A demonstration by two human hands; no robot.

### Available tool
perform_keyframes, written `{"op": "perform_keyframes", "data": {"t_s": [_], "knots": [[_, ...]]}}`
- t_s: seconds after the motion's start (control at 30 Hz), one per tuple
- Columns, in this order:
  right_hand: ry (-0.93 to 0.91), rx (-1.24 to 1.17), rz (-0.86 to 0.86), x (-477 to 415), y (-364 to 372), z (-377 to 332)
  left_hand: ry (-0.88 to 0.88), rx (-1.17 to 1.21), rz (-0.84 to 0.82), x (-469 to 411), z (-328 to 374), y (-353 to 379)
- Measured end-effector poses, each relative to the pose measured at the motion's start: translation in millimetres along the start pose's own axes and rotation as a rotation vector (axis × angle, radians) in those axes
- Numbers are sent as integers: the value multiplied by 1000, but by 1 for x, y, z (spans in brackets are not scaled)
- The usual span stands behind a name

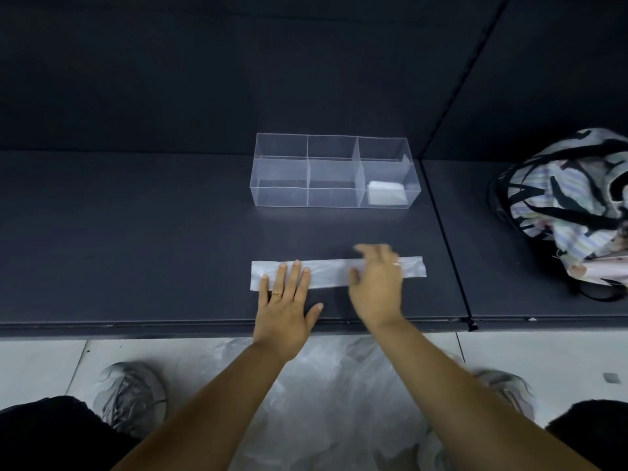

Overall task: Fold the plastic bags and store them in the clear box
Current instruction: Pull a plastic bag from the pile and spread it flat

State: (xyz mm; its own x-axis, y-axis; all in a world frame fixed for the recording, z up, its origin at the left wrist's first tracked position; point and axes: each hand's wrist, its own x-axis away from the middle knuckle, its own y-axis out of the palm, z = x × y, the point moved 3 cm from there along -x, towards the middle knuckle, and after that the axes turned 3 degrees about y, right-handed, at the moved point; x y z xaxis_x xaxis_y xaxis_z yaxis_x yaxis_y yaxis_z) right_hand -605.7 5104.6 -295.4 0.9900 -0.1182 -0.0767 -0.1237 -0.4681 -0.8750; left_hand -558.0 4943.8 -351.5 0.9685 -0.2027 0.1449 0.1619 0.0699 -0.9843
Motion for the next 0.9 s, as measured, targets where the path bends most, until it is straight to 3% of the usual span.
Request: {"op": "perform_keyframes", "data": {"t_s": [0.07,0.17,0.37,0.57,0.7,0.9], "knots": [[-251,-56,-182,19,19,-18,-6,2,-9,-1,-1,2],[-339,135,-386,33,44,-2,-4,13,-22,-1,-2,3],[-149,391,-322,8,8,94,-7,11,-11,-1,0,0],[43,45,-149,-33,-33,118,-15,-3,-7,-1,0,0],[125,82,-127,-50,-35,111,-5,8,-16,-2,2,-4],[97,54,-203,-50,-35,108,24,10,-16,-1,1,-9]]}}
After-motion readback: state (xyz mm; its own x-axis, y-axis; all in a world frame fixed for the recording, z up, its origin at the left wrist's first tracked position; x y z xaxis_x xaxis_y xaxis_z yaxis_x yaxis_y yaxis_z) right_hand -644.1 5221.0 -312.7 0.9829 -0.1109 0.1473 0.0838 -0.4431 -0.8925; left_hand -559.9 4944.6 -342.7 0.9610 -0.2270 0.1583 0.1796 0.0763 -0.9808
